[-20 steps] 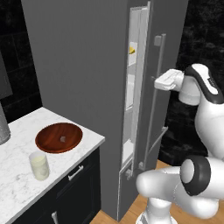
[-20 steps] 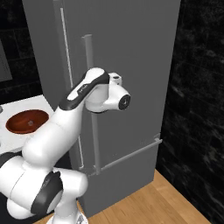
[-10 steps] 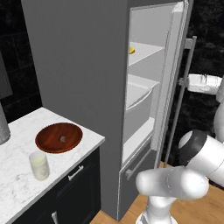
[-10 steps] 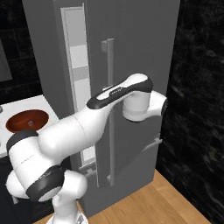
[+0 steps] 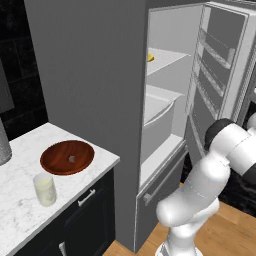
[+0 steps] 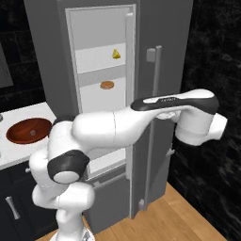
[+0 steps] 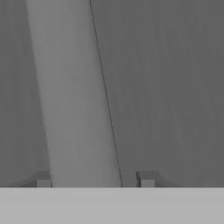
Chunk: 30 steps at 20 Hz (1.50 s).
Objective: Grab a lemon wedge from the fridge and one ice cube from the ice bowl, and put them in the glass of lemonade.
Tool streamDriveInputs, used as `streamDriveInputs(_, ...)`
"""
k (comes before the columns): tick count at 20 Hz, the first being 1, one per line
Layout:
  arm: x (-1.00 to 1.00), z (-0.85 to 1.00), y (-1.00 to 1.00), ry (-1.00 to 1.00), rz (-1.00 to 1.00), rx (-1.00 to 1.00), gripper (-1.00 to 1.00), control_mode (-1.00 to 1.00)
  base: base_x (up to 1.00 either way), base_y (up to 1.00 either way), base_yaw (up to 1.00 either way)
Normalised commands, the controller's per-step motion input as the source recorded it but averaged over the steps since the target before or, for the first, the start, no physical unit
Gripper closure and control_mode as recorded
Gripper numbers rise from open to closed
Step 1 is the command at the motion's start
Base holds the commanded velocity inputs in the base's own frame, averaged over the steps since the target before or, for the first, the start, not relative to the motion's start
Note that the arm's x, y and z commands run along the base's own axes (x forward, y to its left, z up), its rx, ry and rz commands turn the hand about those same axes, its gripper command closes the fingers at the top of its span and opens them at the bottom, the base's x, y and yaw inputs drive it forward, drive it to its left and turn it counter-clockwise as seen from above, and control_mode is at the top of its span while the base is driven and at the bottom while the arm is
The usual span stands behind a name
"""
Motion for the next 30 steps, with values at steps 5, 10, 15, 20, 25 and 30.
streamDriveInputs(5,-0.55,0.83,-0.18,-0.20,-0.04,0.00,-1.00,-1.00,0.00,0.00,0.00)
streamDriveInputs(10,-1.00,0.50,0.14,-0.35,0.00,-0.01,-1.00,-1.00,0.00,0.00,0.00)
streamDriveInputs(15,-0.81,0.37,0.04,-0.18,-0.21,-0.04,-1.00,-1.00,0.00,0.00,0.00)
streamDriveInputs(20,-0.33,0.12,-0.42,-0.03,-0.50,-0.01,-1.00,-1.00,0.00,0.00,0.00)
streamDriveInputs(25,0.09,0.00,-0.37,0.18,-0.64,-0.05,-1.00,-1.00,0.00,0.00,0.00)
streamDriveInputs(30,-0.41,0.04,-0.01,0.12,-0.73,0.00,-1.00,-1.00,0.00,0.00,0.00)
